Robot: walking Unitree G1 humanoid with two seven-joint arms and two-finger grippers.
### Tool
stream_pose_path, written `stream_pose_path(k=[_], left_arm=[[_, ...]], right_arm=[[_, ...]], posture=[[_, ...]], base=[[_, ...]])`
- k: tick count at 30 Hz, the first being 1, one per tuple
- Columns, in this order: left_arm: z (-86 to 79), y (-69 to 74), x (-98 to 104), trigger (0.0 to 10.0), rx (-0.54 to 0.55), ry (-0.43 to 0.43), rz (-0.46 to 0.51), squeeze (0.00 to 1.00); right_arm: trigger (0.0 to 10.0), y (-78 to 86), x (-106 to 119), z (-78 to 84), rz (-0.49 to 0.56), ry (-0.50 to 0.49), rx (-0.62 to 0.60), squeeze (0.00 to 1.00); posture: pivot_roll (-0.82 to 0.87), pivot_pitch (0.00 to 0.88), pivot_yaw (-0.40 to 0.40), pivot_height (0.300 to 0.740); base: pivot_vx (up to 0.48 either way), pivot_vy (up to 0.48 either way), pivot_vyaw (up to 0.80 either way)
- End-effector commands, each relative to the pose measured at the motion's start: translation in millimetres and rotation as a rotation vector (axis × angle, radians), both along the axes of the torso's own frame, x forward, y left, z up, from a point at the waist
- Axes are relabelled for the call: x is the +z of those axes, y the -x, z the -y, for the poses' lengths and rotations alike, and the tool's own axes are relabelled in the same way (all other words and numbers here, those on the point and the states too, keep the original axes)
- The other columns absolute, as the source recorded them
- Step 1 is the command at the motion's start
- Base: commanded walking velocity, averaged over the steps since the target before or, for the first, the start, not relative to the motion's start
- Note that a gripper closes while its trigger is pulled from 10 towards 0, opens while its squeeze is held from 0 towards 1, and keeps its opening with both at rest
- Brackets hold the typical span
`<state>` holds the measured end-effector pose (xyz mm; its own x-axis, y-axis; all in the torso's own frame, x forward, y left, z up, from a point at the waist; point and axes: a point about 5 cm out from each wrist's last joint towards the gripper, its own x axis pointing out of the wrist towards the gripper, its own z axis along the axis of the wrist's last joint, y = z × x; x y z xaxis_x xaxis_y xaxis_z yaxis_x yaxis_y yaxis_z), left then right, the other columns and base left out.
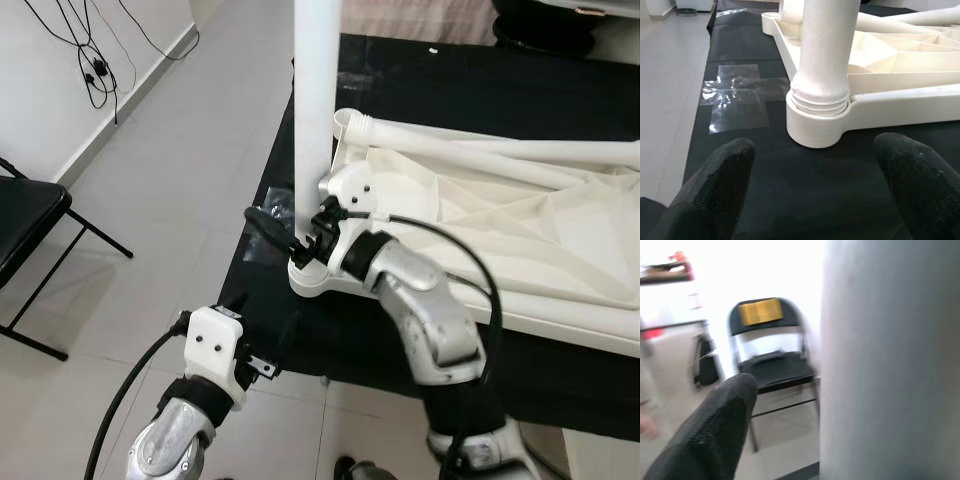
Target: Building children table
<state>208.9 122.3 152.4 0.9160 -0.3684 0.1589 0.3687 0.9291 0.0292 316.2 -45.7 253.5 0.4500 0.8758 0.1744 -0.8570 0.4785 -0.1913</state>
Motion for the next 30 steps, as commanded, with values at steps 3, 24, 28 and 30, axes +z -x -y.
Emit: stream_pose_path(k=[3, 24, 28, 30], left_arm=[[2.0, 4.1, -3, 10.0, 0.005, 0.001, -0.015, 0.00], [2.3, 19.4, 3, 10.0, 0.001, -0.003, -0.022, 0.00], [1.8, 21.0, 4, 10.0, 0.004, -0.006, -0.023, 0.00], [1.6, 21.4, 4, 10.0, 0.006, -0.006, -0.024, 0.00]], right_arm=[[10.0, -3.5, 3, -2.1, 0.042, 0.070, 0.212, 0.81], [0.0, -36.7, 33, 5.1, 0.003, 0.135, 0.596, 0.00], [0.0, -37.5, 31, 8.9, 0.000, 0.147, 0.619, 0.00], [0.0, -37.8, 30, 11.5, -0.006, 0.155, 0.628, 0.00]], posture=[[0.05, 0.241, -0.078, 0.740], [0.13, 0.305, -0.064, 0.740], [0.13, 0.310, -0.064, 0.740], [0.13, 0.310, -0.064, 0.740]], base=[[0.000, 0.000, 0.00], [0.000, 0.000, 0.00], [0.000, 0.000, 0.00], [0.000, 0.000, 0.00]])
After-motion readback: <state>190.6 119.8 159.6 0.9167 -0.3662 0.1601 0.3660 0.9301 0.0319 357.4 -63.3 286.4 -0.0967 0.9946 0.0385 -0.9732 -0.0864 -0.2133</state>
